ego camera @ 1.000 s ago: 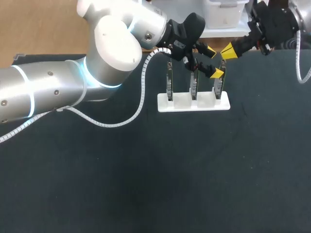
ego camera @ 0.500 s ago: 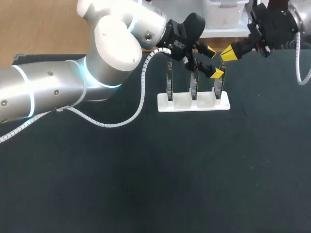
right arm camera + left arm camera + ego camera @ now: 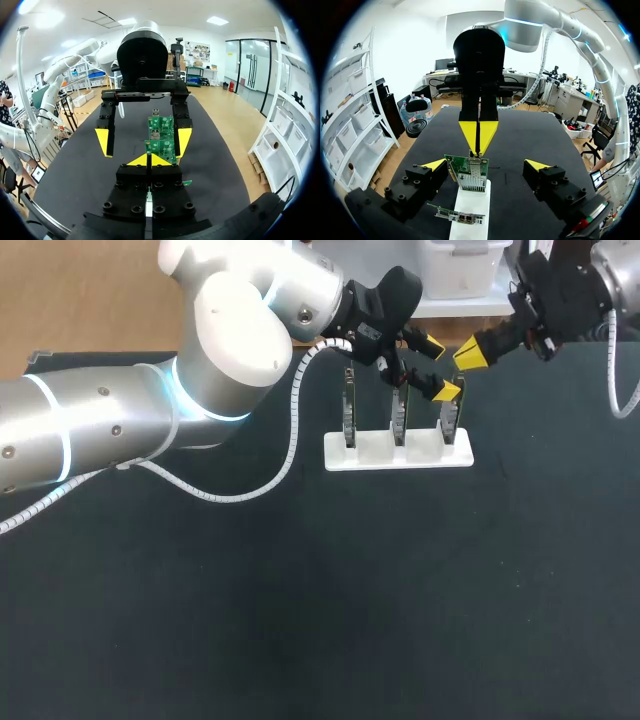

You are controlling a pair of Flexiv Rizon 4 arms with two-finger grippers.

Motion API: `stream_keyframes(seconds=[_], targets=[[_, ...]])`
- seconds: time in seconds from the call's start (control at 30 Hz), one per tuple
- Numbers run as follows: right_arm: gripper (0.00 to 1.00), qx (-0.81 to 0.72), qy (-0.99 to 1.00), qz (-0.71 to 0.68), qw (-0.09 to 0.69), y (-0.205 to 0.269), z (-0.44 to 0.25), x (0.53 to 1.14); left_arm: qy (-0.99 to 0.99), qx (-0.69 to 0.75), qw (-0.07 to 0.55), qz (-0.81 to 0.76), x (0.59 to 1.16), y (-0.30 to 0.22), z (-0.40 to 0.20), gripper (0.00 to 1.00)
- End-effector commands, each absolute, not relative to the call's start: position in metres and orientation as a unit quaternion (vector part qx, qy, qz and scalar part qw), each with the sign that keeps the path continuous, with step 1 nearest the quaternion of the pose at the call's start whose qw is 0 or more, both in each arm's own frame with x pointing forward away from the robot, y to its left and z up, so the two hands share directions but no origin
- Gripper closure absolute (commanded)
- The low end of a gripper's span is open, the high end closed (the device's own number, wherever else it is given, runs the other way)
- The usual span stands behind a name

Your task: Pick up the optical module with the left hand, and insert it into the network port with the right hand.

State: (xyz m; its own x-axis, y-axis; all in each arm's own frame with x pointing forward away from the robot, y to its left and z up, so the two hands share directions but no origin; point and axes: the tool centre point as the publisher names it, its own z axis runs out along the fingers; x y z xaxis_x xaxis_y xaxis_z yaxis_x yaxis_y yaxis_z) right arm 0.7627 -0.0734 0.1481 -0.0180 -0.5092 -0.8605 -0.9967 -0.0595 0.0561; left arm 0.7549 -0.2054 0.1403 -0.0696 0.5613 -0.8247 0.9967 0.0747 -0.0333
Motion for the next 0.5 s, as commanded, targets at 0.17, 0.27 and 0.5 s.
stream_keyframes(seconds=[0.17, 0.27, 0.5], targets=[[1.00, -0.621, 0.603, 0.383, 0.323, -0.074, 0.146, 0.765, 0.653, 0.597, 0.330, -0.328, 0.756, -0.206, 0.140, 0.00], [1.00, -0.625, 0.599, 0.379, 0.328, -0.074, 0.152, 0.766, 0.653, 0.597, 0.330, -0.328, 0.756, -0.206, 0.140, 0.00], [1.00, -0.630, 0.593, 0.370, 0.338, -0.075, 0.160, 0.772, 0.653, 0.597, 0.330, -0.328, 0.756, -0.206, 0.140, 0.00]])
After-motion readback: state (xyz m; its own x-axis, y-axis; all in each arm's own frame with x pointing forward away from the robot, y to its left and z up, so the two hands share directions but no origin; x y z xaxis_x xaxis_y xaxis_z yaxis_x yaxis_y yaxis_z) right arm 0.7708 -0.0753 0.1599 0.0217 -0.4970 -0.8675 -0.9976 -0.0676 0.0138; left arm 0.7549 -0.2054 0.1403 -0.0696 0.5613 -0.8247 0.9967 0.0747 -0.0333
